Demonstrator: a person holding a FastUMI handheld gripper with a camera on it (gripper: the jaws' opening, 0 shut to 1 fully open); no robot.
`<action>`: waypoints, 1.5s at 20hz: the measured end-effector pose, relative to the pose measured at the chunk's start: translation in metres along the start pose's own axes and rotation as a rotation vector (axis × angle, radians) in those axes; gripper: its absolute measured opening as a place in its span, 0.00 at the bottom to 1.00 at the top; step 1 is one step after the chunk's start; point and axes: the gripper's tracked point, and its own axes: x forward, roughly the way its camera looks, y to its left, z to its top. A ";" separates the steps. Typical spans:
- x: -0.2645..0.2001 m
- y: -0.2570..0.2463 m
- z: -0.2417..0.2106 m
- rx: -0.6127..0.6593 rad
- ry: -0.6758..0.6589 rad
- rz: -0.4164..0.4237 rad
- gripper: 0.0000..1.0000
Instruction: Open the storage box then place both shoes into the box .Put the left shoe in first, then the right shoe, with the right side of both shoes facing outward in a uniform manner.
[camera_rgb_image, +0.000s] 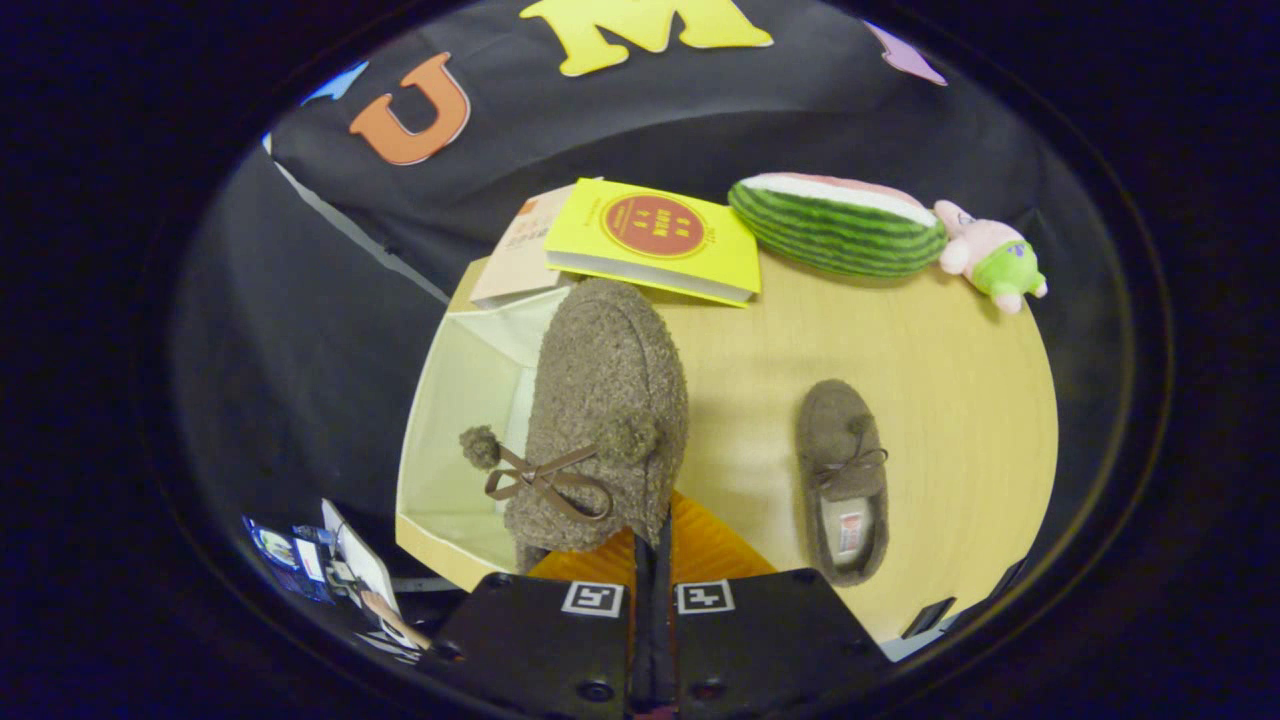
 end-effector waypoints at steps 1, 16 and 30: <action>-0.003 0.018 0.003 0.000 -0.006 0.013 0.06; 0.117 0.157 0.000 0.181 0.042 0.126 0.06; 0.143 0.179 -0.029 0.129 0.129 0.059 0.58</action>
